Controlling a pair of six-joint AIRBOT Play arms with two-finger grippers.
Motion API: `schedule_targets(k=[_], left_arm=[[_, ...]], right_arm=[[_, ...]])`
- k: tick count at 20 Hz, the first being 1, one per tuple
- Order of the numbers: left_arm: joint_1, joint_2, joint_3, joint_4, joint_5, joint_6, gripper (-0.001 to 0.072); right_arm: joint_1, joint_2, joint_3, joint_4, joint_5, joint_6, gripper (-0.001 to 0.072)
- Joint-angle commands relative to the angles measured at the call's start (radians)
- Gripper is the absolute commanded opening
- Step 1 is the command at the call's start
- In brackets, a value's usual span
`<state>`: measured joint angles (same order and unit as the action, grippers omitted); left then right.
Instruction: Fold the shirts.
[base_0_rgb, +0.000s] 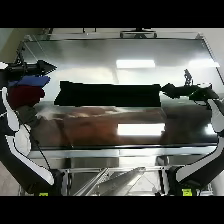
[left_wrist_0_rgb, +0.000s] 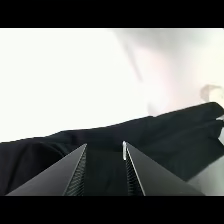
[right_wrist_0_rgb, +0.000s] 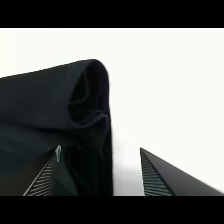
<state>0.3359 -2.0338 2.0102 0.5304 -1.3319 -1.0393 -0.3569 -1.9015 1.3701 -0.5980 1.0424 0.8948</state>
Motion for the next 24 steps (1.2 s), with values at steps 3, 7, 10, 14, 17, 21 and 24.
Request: schedule_targets(k=[3,7,10,14,17,21,24], left_arm=[[-0.039,-0.001,-0.027,0.000,-0.066,-0.018,0.0256],[-0.117,0.001,-0.026,0.078,-0.090,-0.022,0.0117],[-0.211,0.001,-0.026,0.182,-0.068,-0.067,-0.0001],[-0.401,-0.001,-0.026,0.315,0.067,-0.118,0.0001],[-0.561,-0.043,-0.026,0.316,0.246,-0.155,0.0001],[-0.714,-0.200,0.061,0.316,0.294,-0.245,0.0001],[-0.759,-0.265,0.072,0.304,0.322,-0.274,0.0001]], right_arm=[[0.070,-0.081,0.079,-0.046,0.102,0.019,0.0571],[0.092,-0.102,0.116,-0.035,0.130,0.038,0.0098],[0.092,-0.091,0.165,-0.009,0.183,0.042,0.0019],[0.094,-0.014,0.277,0.003,0.286,0.121,0.0019],[0.108,0.068,0.343,0.137,0.364,0.132,0.0019],[0.167,0.163,0.400,0.246,0.395,0.181,0.0019],[0.228,0.190,0.420,0.257,0.396,0.210,0.0019]])
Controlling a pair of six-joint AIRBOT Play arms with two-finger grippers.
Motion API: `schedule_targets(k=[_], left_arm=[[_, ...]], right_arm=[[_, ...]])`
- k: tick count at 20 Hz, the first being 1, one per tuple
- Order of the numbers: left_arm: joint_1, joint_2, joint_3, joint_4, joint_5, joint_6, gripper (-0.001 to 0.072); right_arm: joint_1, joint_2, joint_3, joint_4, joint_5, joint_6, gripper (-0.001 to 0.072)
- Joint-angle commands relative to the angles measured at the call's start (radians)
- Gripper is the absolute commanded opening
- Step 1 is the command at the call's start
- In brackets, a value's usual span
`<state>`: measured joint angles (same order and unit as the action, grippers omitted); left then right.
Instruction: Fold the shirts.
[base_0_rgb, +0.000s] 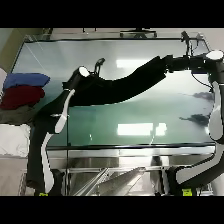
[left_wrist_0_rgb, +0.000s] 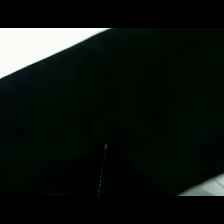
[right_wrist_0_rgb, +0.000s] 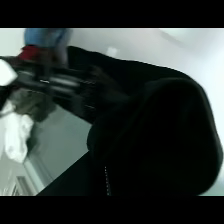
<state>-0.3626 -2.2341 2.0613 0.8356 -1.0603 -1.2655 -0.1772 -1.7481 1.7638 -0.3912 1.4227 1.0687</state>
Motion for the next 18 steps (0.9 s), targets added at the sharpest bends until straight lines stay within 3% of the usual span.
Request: schedule_targets(k=[1,5,9,15,18], left_arm=[[-0.060,-0.065,0.003,-0.031,0.072,-0.048,0.0001],[0.007,-0.011,-0.004,-0.184,-0.095,-0.045,0.0000],[0.205,0.225,-0.004,-0.182,-0.317,-0.034,-0.0001],[0.553,0.549,-0.043,-0.183,-0.429,-0.034,0.0001],[0.630,0.647,-0.164,-0.182,-0.423,0.024,0.0001]], right_arm=[[0.072,0.035,0.026,0.064,0.014,0.035,0.0019],[0.167,0.035,0.026,0.064,-0.063,0.040,0.0019],[0.298,0.033,0.026,0.063,-0.229,0.039,0.0019],[0.647,-0.103,0.026,0.097,-0.759,-0.005,0.0019],[0.838,-0.251,0.027,0.339,-1.117,-0.158,0.0019]])
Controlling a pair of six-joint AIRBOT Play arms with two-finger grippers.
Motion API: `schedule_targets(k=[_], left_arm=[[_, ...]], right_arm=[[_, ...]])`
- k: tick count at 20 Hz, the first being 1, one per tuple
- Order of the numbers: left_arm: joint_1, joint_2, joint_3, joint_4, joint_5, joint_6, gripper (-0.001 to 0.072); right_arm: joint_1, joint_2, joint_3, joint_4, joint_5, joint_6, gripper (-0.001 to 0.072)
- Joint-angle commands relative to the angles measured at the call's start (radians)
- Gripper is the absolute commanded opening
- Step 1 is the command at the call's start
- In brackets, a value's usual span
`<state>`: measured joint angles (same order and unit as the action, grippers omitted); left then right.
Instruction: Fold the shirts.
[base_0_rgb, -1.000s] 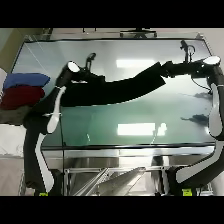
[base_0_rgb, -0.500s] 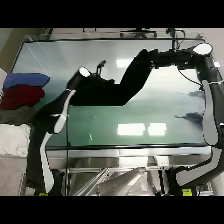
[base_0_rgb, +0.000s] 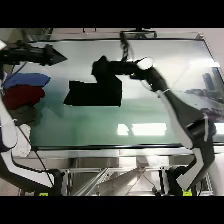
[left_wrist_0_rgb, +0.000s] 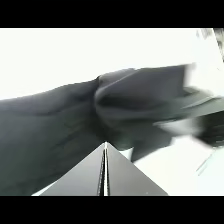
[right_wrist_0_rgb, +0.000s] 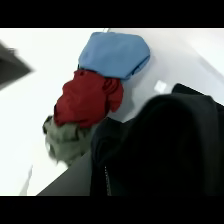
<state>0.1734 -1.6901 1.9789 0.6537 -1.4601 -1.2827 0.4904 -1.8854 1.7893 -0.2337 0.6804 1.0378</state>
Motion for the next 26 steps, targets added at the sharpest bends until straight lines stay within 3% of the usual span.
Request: schedule_targets(k=[1,2,4,5,6,7,12,14,15,16,17,19,22,23,24,26], left_arm=[[0.103,0.126,-0.121,-0.001,-0.021,0.061,0.0001],[0.105,0.144,-0.163,-0.001,-0.020,0.078,0.0001],[0.103,0.172,-0.239,-0.002,0.017,0.097,0.0001],[0.096,0.182,-0.269,-0.002,0.033,0.101,0.0001],[0.092,0.188,-0.290,-0.002,0.045,0.111,0.0001],[0.089,0.192,-0.306,-0.003,0.050,0.111,0.0001],[0.074,0.191,-0.318,-0.003,0.044,0.111,0.0001],[0.074,0.191,-0.318,-0.002,0.035,0.111,0.0001],[0.074,0.191,-0.318,-0.003,0.021,0.111,0.0000],[0.078,0.192,-0.318,-0.001,0.005,0.112,0.0001],[0.085,0.191,-0.318,0.000,-0.010,0.112,0.0001],[0.101,0.191,-0.318,0.000,-0.016,0.112,0.0000],[0.120,0.191,-0.318,0.000,-0.025,0.113,0.0001],[0.123,0.191,-0.318,0.000,-0.026,0.119,0.0001],[0.122,0.191,-0.318,0.000,-0.028,0.120,0.0001],[0.111,0.191,-0.318,0.000,-0.025,0.123,0.0001]], right_arm=[[0.233,-0.171,0.013,0.310,-0.520,-0.229,0.0019],[0.281,-0.226,0.040,0.407,-0.611,-0.313,0.0019],[0.341,-0.334,0.141,0.503,-0.650,-0.338,0.0033],[0.355,-0.378,0.204,0.507,-0.637,-0.339,0.0283],[0.358,-0.405,0.251,0.506,-0.612,-0.341,0.0615],[0.351,-0.410,0.273,0.504,-0.568,-0.350,0.0705],[0.216,-0.329,0.273,0.425,-0.204,-0.417,0.0693],[0.139,-0.286,0.273,0.383,-0.004,-0.385,0.0214],[0.092,-0.263,0.273,0.317,0.083,-0.309,0.0206],[0.044,-0.241,0.273,0.213,0.153,-0.200,0.0081],[-0.007,-0.216,0.273,0.056,0.221,-0.053,0.0020],[-0.097,-0.167,0.272,-0.291,0.381,0.227,0.0019],[-0.192,-0.128,0.252,-0.659,0.589,0.500,0.0025],[-0.215,-0.129,0.229,-0.699,0.623,0.559,0.0238],[-0.230,-0.136,0.194,-0.702,0.617,0.594,0.0702],[-0.240,-0.169,0.163,-0.701,0.592,0.643,0.0698]])
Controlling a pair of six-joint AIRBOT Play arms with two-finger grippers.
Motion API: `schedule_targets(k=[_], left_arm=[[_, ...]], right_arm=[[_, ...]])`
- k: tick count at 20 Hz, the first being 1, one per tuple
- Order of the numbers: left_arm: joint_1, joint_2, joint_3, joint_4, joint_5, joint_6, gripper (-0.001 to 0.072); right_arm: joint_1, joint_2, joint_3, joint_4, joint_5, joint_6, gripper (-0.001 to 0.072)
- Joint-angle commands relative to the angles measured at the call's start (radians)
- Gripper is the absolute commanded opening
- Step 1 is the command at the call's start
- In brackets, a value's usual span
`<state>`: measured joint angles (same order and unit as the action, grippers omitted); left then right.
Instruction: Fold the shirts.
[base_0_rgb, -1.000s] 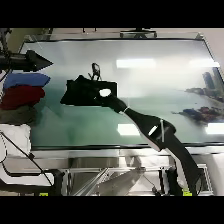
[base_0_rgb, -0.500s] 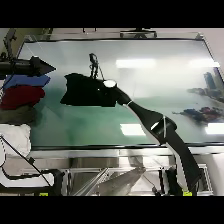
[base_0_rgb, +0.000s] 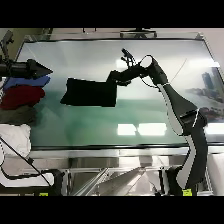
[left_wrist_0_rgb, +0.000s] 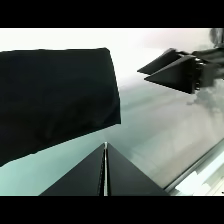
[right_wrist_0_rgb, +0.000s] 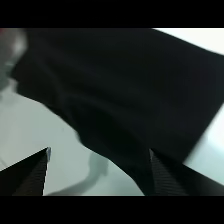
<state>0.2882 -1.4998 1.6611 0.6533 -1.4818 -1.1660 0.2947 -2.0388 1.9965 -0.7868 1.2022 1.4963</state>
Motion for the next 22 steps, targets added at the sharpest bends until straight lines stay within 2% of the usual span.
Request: schedule_targets(k=[1,8,11,12,13,14,15,17,19,20,22], left_arm=[[-0.005,0.000,0.000,0.000,0.000,0.007,0.0001],[-0.005,0.000,0.000,0.000,-0.004,0.016,0.0001],[-0.005,0.000,0.000,0.000,-0.003,0.024,0.0001],[-0.005,0.000,0.000,0.000,-0.003,0.024,0.0001],[-0.005,0.000,-0.001,0.000,-0.003,0.024,0.0001],[-0.005,0.000,0.000,0.000,-0.003,0.024,0.0001],[-0.005,0.000,0.000,0.000,-0.003,0.024,0.0001],[-0.005,0.000,0.000,0.000,-0.010,0.024,0.0001],[-0.005,0.000,-0.001,0.000,-0.023,0.024,0.0001],[-0.005,0.000,-0.001,0.000,-0.031,0.024,0.0001],[-0.005,0.000,-0.001,0.000,-0.044,0.023,0.0001]], right_arm=[[-0.043,-0.042,-0.044,-0.144,0.047,0.188,0.0698],[0.003,-0.191,-0.044,0.042,-0.141,0.102,0.0698],[0.019,-0.220,-0.043,0.203,-0.158,-0.033,0.0689],[0.025,-0.220,-0.043,0.250,-0.173,-0.071,0.0483],[0.029,-0.220,-0.043,0.301,-0.182,-0.106,0.0193],[0.031,-0.220,-0.042,0.366,-0.189,-0.134,0.0084],[0.031,-0.217,-0.035,0.396,-0.193,-0.135,0.0019],[0.021,-0.188,-0.018,0.385,-0.207,-0.127,0.0018],[-0.023,-0.111,-0.014,0.246,-0.245,-0.035,0.0018],[-0.056,-0.066,-0.014,0.124,-0.253,0.042,0.0017],[-0.156,0.028,-0.014,-0.180,-0.220,0.272,0.0017]])
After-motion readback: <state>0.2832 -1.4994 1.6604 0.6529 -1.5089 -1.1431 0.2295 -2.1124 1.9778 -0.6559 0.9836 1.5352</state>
